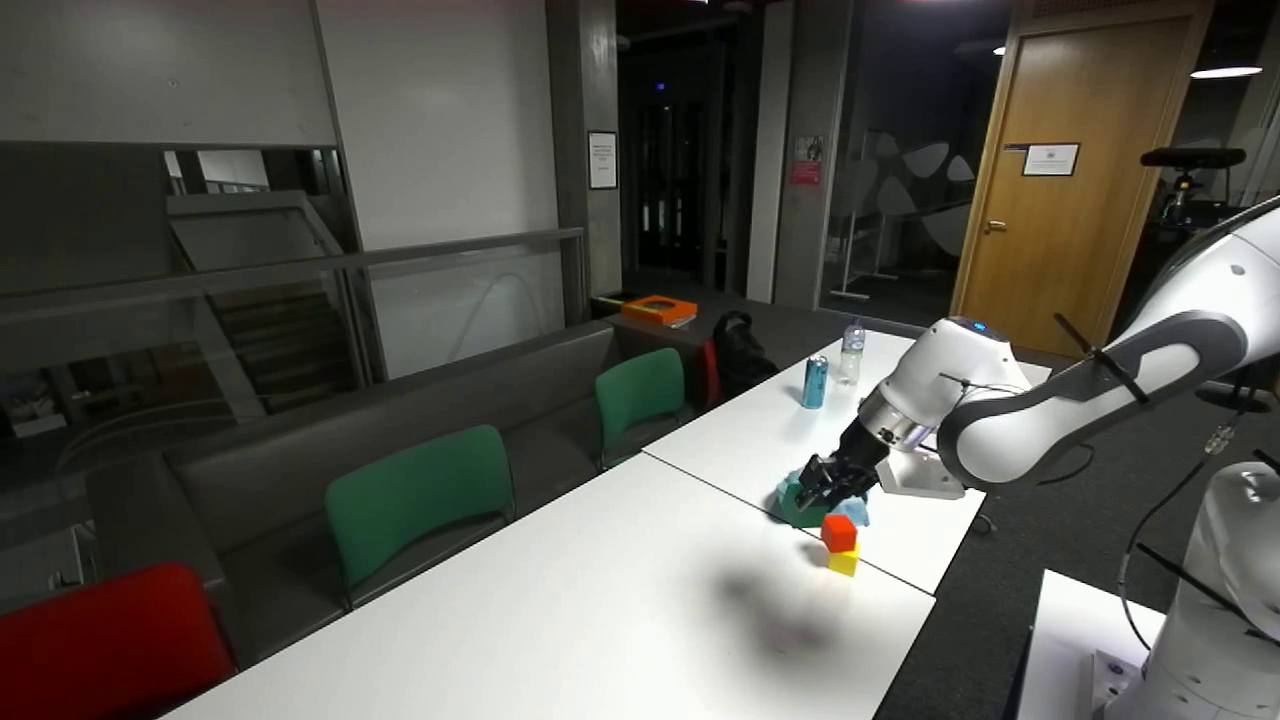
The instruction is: Pick up the orange and green object and place them on top of the yellow object
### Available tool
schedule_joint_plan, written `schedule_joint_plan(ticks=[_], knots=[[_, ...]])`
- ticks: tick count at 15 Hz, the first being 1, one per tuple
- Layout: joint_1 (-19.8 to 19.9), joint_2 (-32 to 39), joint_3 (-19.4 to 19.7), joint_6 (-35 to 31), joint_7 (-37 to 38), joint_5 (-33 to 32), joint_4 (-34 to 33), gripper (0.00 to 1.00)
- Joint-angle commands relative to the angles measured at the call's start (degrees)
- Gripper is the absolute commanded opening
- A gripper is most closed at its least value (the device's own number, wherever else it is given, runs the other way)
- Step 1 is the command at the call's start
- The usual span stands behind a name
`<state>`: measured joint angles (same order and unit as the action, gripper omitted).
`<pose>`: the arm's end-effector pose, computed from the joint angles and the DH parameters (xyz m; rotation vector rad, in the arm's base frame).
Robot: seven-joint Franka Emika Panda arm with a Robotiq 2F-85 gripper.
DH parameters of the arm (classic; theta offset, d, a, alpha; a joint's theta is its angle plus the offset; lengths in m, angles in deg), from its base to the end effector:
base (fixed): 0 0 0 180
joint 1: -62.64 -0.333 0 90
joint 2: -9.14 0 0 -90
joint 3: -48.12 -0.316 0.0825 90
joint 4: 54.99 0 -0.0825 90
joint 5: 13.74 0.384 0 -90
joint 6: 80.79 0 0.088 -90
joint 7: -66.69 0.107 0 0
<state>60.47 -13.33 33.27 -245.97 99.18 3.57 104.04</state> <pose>0.3945 0.0993 0.3775 -2.7251 0.7501 -0.6209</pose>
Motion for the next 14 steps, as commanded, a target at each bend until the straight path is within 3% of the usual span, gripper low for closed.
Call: schedule_joint_plan(ticks=[1,3,4,14], knots=[[-0.55,0.07,0.6,0.0,0.42,-0.44,0.0,0.58],[-0.55,0.07,0.61,-0.01,0.44,-0.36,0.0,0.58],[-0.56,0.08,0.61,-0.01,0.44,-0.34,0.0,0.33],[0.18,0.95,6.22,-1.28,1.0,3.33,0.0,0.33]])
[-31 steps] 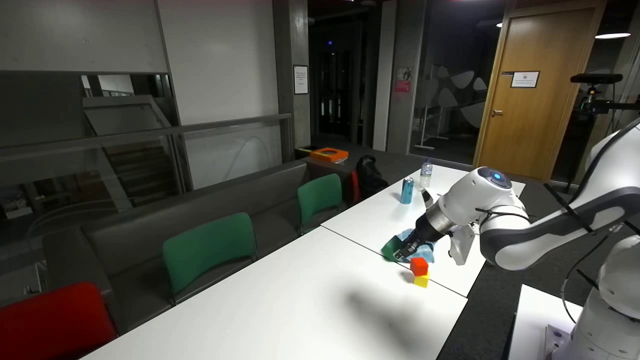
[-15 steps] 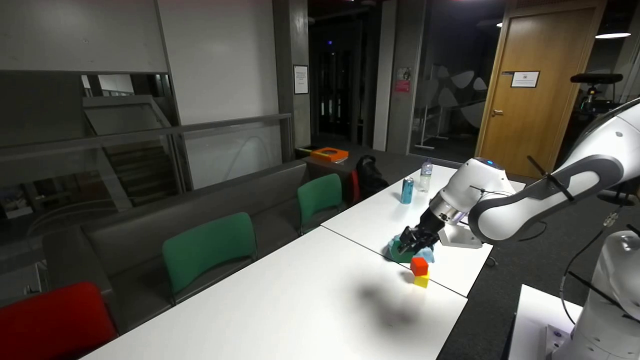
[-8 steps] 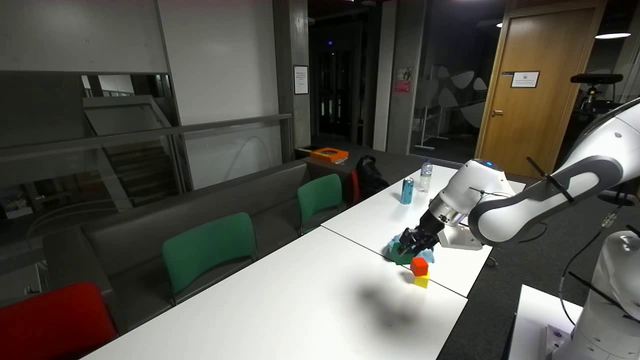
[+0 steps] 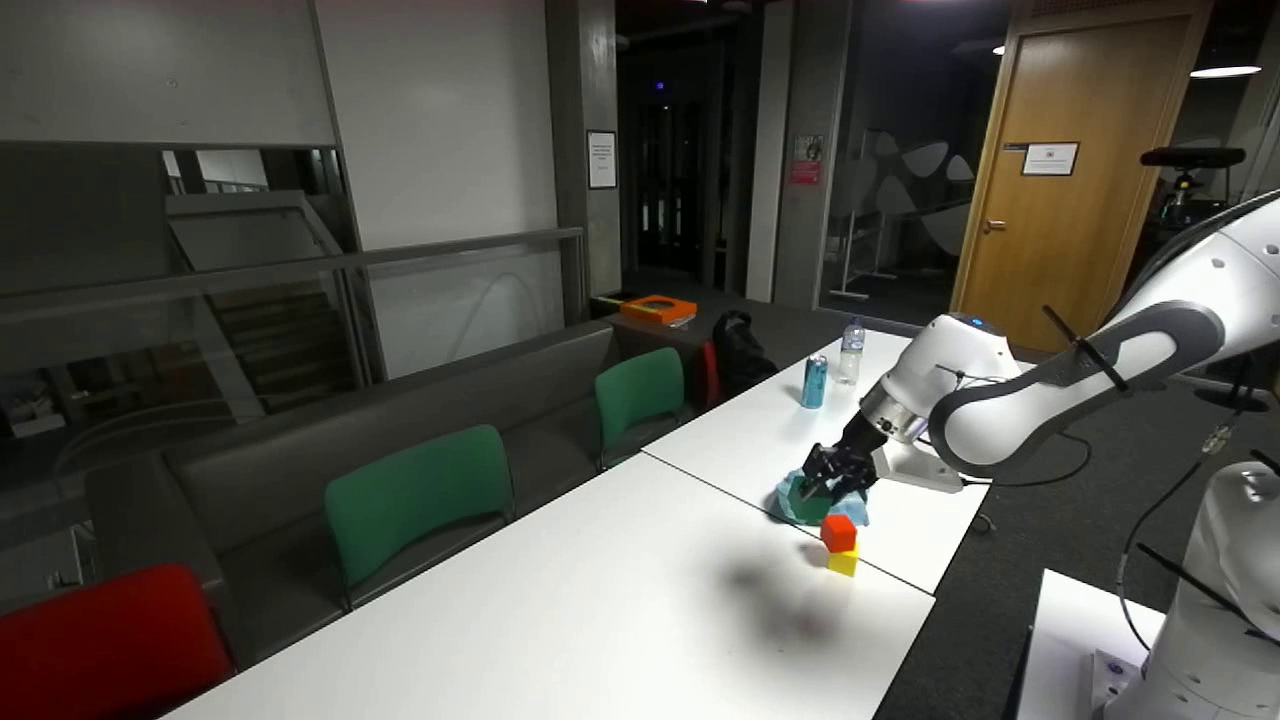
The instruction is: Pick up the orange and green object and place them on top of the yellow object
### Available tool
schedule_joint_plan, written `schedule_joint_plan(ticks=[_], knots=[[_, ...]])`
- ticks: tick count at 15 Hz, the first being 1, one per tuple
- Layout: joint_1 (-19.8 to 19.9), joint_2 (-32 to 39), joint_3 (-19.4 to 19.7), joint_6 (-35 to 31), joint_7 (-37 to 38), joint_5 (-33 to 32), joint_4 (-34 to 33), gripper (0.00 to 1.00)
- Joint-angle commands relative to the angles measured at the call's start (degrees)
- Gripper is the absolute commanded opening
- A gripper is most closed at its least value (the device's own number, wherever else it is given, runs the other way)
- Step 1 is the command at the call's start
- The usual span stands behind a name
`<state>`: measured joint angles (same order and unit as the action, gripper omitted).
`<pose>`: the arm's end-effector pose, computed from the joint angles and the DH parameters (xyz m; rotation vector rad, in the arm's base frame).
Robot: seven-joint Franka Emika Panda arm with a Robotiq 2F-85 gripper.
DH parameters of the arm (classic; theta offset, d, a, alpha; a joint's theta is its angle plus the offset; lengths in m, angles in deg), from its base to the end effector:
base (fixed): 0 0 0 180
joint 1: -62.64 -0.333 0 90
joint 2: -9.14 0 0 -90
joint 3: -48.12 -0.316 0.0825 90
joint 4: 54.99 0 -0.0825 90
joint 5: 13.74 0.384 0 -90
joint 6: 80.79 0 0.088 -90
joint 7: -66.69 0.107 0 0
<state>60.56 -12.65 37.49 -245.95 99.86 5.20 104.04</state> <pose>0.4009 0.0687 0.3744 -2.6622 0.9001 -0.5909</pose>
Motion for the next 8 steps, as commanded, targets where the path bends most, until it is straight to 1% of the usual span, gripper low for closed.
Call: schedule_joint_plan(ticks=[1,5,8], knots=[[0.19,0.42,2.8,-1.41,0.19,2.08,0.0,0.33],[0.47,1.41,6.55,-1.85,-0.89,4.22,-0.01,0.33],[-0.09,2.63,10.38,-2.02,-2.76,7.47,0.0,0.33]])
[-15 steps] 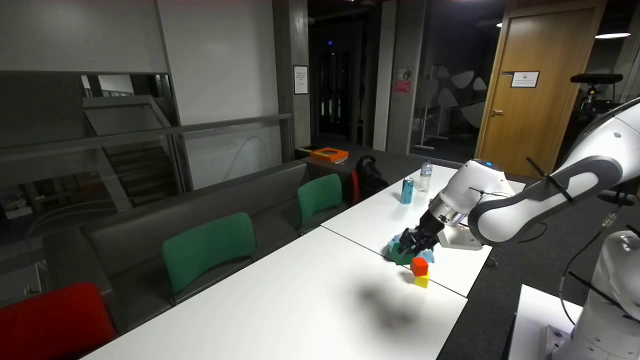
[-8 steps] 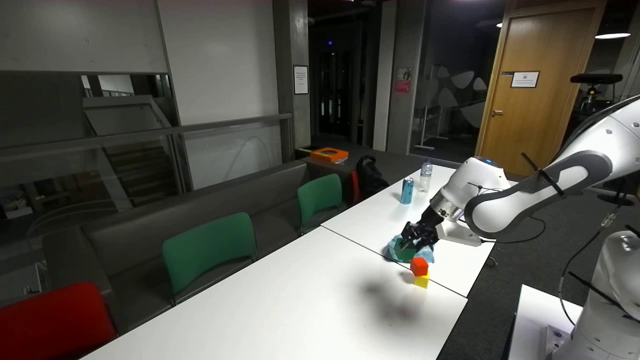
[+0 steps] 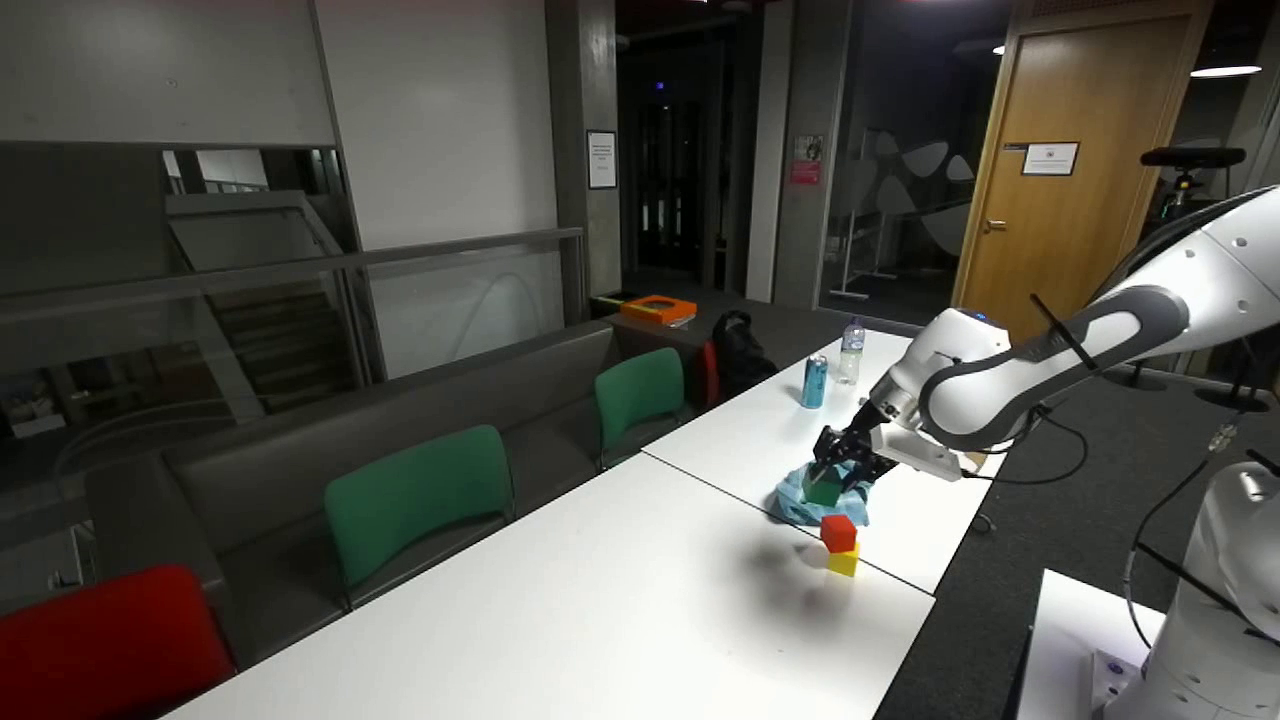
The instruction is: Pick up the orange and green object and place them on top of the yellow object
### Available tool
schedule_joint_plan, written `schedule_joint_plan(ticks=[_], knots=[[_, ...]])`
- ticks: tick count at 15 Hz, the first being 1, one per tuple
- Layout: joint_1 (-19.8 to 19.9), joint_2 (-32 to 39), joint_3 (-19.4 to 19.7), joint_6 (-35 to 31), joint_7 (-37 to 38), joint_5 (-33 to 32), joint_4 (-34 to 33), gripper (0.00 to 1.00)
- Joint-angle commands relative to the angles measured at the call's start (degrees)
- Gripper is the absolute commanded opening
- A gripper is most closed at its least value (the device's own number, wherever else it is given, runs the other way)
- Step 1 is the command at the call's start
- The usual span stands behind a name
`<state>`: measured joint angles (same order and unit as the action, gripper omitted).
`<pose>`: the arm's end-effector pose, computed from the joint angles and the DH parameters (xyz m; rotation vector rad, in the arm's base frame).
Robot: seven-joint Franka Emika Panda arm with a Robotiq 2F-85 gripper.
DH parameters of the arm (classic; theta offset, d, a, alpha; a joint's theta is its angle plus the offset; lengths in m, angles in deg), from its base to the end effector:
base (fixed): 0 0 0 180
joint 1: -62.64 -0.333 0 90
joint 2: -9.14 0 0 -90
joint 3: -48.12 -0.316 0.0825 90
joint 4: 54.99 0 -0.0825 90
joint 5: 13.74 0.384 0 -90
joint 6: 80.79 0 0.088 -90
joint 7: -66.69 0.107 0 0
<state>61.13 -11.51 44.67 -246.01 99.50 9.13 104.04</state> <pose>0.4063 0.0119 0.3670 -2.5361 1.1435 -0.5449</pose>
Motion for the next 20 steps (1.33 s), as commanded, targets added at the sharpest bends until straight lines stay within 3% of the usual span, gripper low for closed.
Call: schedule_joint_plan(ticks=[1,6,10,20], knots=[[-0.93,1.97,4.61,-1.87,-3.3,4.92,0.0,0.33],[-0.43,4.24,8.85,-1.69,-9.24,12.13,0.01,0.33],[0.12,6.21,9.58,-1.81,-11.49,15.4,0.01,0.33],[1.23,11.97,8.17,-3.38,-9.21,13.27,0.01,0.33]])
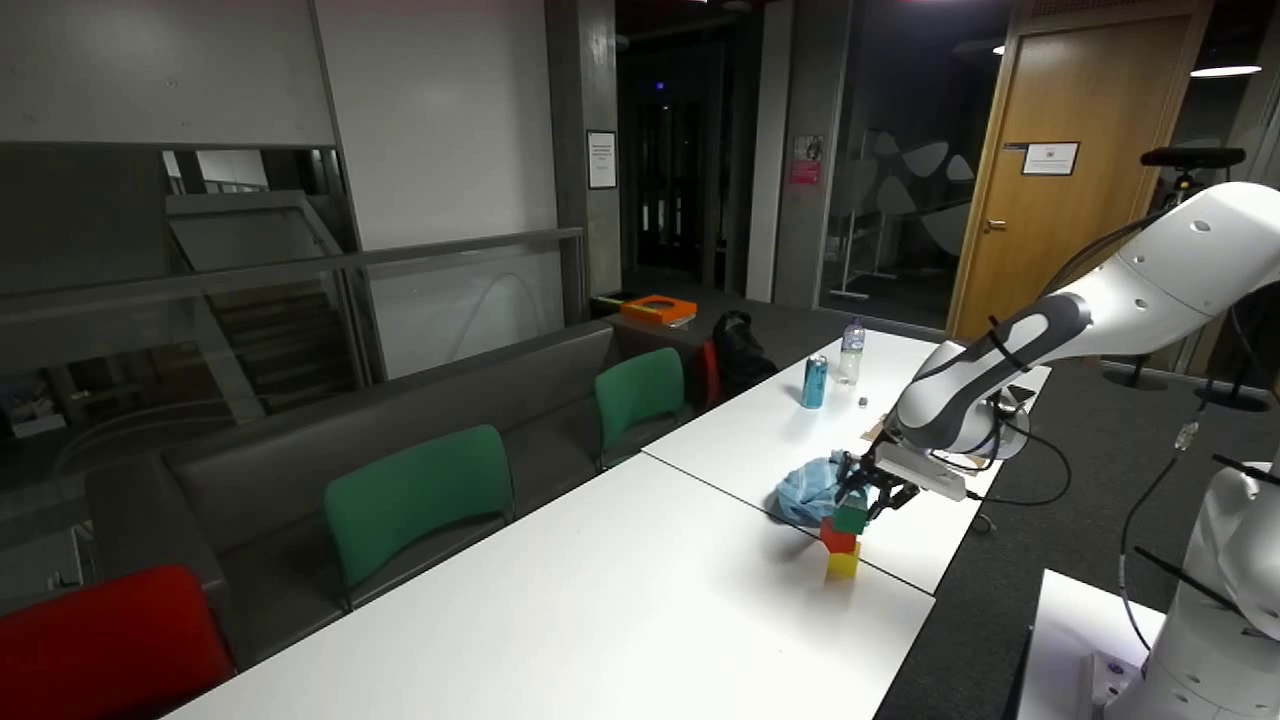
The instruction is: Pick up the orange and green object and place them on top of the yellow object
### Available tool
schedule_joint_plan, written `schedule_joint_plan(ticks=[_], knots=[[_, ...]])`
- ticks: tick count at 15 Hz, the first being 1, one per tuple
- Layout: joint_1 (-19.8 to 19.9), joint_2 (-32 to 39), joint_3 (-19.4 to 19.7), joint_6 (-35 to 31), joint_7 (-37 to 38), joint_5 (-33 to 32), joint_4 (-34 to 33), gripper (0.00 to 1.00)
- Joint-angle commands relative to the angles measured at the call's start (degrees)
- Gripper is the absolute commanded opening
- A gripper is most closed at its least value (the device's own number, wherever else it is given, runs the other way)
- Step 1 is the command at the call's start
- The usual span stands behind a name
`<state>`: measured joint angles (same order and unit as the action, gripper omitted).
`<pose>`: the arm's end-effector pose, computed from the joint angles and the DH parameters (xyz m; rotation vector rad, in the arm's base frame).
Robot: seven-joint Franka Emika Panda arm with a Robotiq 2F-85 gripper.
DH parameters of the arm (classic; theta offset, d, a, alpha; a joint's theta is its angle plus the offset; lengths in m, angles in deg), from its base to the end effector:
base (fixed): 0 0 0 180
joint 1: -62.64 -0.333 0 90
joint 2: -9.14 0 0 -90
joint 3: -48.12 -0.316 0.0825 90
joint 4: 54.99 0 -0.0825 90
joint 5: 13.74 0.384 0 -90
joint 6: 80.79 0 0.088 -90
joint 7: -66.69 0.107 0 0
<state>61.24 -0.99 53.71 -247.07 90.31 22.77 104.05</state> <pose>0.3968 -0.0636 0.2895 -2.4165 1.4574 -0.3360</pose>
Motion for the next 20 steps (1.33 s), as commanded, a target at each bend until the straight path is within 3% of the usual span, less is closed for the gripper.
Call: schedule_joint_plan(ticks=[1,11,20], knots=[[1.07,1.88,-0.81,-2.76,-0.04,-0.49,0.0,0.33],[1.99,2.65,-2.4,-5.46,2.4,-5.37,-0.17,0.33],[6.77,1.88,-3.73,-4.94,11.39,-19.92,0.07,0.33]])
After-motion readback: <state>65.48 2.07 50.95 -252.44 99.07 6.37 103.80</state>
